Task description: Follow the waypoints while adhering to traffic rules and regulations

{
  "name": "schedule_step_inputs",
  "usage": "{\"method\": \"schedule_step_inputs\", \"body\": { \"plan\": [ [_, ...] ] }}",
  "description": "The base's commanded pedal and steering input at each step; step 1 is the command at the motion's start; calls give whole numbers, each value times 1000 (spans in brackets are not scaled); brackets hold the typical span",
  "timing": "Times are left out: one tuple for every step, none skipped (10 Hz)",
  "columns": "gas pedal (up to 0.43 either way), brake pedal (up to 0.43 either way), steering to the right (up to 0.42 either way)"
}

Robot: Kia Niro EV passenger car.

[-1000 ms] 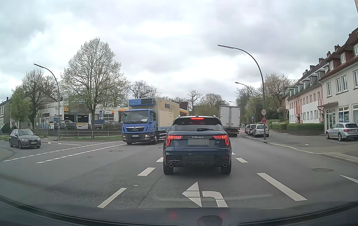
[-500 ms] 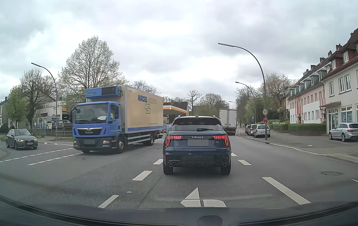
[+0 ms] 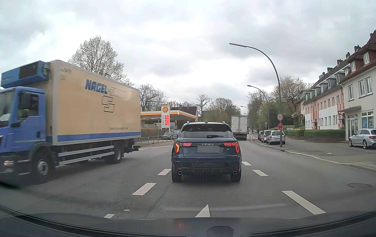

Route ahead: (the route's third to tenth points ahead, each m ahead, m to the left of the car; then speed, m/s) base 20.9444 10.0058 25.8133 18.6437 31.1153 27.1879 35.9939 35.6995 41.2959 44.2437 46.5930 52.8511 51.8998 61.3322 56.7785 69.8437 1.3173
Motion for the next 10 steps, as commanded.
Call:
{"method": "schedule_step_inputs", "body": {
  "plan": [
    [0, 6, 9],
    [8, 6, 9],
    [39, 6, 9],
    [47, 6, 10],
    [67, 6, 11],
    [67, 6, 12],
    [67, 6, 12],
    [67, 6, 12],
    [67, 6, 13],
    [59, 6, 13]
  ]
}}
